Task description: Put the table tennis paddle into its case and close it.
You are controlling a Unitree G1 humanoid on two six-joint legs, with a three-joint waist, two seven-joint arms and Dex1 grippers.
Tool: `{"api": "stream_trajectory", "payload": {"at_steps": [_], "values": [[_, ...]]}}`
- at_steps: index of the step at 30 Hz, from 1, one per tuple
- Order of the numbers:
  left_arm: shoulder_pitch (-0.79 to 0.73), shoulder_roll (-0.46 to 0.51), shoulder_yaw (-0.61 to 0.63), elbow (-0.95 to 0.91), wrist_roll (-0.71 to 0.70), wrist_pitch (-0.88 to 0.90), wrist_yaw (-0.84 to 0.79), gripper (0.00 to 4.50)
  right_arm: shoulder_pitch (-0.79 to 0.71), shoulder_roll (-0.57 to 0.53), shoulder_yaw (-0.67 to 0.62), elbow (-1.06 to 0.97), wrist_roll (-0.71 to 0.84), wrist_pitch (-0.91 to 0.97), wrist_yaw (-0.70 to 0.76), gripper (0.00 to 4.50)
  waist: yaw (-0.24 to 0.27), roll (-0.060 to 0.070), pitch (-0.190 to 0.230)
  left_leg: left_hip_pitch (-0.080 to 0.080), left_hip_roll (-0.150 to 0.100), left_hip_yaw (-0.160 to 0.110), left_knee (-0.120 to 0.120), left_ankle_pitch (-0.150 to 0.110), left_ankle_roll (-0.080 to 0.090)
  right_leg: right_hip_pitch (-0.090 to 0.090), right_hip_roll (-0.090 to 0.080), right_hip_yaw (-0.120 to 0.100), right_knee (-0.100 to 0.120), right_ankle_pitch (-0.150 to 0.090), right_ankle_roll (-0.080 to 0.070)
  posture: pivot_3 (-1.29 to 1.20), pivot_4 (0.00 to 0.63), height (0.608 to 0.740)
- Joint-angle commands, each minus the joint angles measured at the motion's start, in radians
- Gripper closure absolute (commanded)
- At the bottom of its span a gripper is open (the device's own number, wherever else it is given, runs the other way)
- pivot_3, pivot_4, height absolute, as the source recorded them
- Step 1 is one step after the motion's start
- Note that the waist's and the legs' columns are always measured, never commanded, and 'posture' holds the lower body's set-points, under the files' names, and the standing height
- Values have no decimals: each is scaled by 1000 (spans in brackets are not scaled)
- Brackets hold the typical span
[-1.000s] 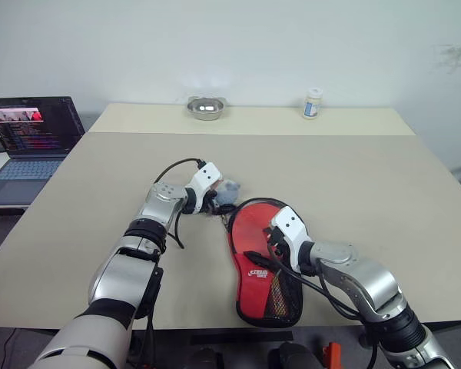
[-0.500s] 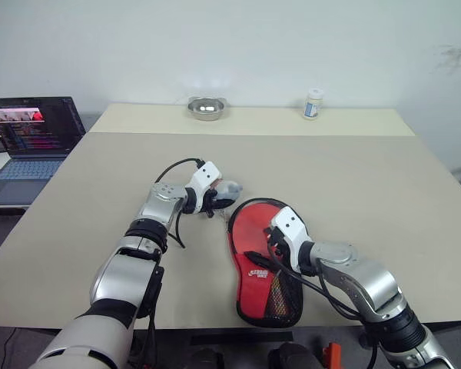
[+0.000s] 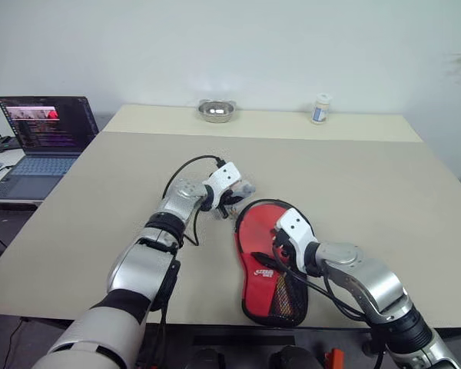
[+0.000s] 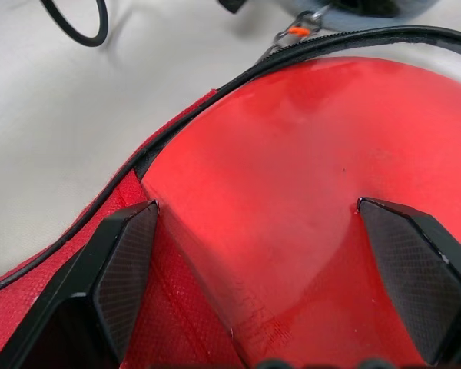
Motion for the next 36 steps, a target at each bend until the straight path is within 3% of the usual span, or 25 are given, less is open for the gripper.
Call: {"api": "stream_trajectory", "payload": {"at_steps": [1,9,21,30,36], "values": [[-75,-22,-30,34,59,-49,102,3905,61,-31,36,72,-24,54,6,0,0,0,0,0,0,0,0,0,0,0,0,0,0,0,0,0,150,740],[-189,-108,-149,104,235,-103,374,3906,91,-74,47,63,-13,88,45,0,3,-1,0,-1,-1,-1,0,0,0,0,-1,-1,-2,0,0,0,150,740],[-270,-264,-328,133,467,-177,644,3907,151,-129,64,0,4,134,72,0,12,-1,-1,-1,-2,-2,0,0,0,2,-3,-3,-3,0,1,0,150,740],[-299,-366,-425,141,574,-221,731,3907,197,-122,70,-65,17,181,47,0,13,-1,-1,-2,-2,-3,-2,-1,0,2,-3,-4,-6,-1,2,0,150,740],[-323,-471,-421,134,565,-274,734,3907,203,-107,79,-86,23,205,28,0,19,-1,-1,-2,-2,-3,-2,-1,1,2,-4,-4,-7,-1,2,0,150,740]]}}
